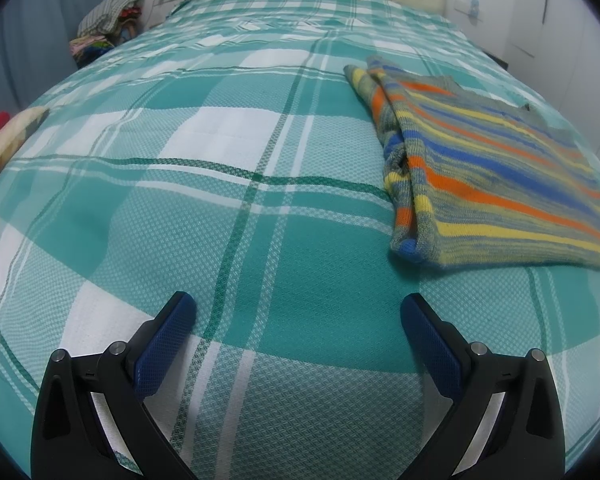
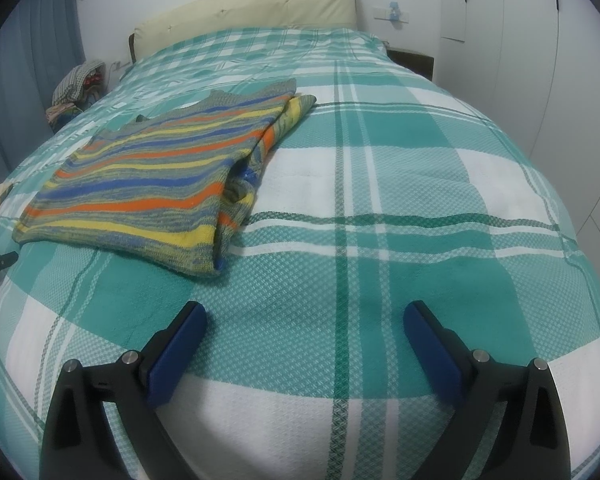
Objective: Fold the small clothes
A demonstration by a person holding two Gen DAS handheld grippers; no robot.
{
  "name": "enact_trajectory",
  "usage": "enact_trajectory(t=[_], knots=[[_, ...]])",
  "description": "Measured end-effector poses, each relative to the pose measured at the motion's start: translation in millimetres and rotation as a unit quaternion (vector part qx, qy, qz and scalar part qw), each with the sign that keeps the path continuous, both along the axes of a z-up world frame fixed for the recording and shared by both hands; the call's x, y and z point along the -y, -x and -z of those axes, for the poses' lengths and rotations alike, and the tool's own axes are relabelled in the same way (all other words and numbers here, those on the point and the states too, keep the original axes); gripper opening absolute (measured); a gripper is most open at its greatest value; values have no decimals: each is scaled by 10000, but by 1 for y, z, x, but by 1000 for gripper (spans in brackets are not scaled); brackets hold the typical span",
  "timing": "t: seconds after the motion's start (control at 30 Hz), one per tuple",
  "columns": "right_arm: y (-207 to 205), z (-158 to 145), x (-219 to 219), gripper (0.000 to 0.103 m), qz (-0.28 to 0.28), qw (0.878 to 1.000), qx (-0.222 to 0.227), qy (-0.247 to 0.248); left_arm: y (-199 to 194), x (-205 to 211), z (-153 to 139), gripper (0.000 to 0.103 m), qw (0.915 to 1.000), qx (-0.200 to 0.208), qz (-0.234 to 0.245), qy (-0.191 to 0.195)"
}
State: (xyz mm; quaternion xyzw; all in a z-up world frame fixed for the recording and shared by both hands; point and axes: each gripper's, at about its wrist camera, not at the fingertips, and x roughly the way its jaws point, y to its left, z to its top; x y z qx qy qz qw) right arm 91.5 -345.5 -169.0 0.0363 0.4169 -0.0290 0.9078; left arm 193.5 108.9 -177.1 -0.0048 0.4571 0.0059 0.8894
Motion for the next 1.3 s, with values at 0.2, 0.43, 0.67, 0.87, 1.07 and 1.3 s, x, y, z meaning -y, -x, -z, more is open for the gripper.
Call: enact_trajectory(t=[0.2, 0.43, 0.67, 0.87, 1.07, 1.3], knots=[[0, 0, 0, 99, 0, 10000, -3, 2, -2, -2, 0, 103, 9999, -103, 13, 68], [0, 0, 1, 99, 2, 10000, -7, 2, 3, 1, -4, 102, 9999, -116, 48, -42], [1, -14, 3, 100, 21, 9999, -24, -132, 57, 52, -54, 101, 9882, 923, 884, -841], [-52, -54, 39, 100, -386, 9882, 191, -1473, 62, 182, -63, 101, 9491, 675, 3074, -146], [-167, -12, 74, 75, -678, 9586, -1018, -2573, 12, 308, -28, 97, 9203, 385, 3887, -209], [-244, -1, 64, 40, -1081, 9400, -1328, -2950, 7, 358, -15, 68, 9006, 689, 4262, -505]])
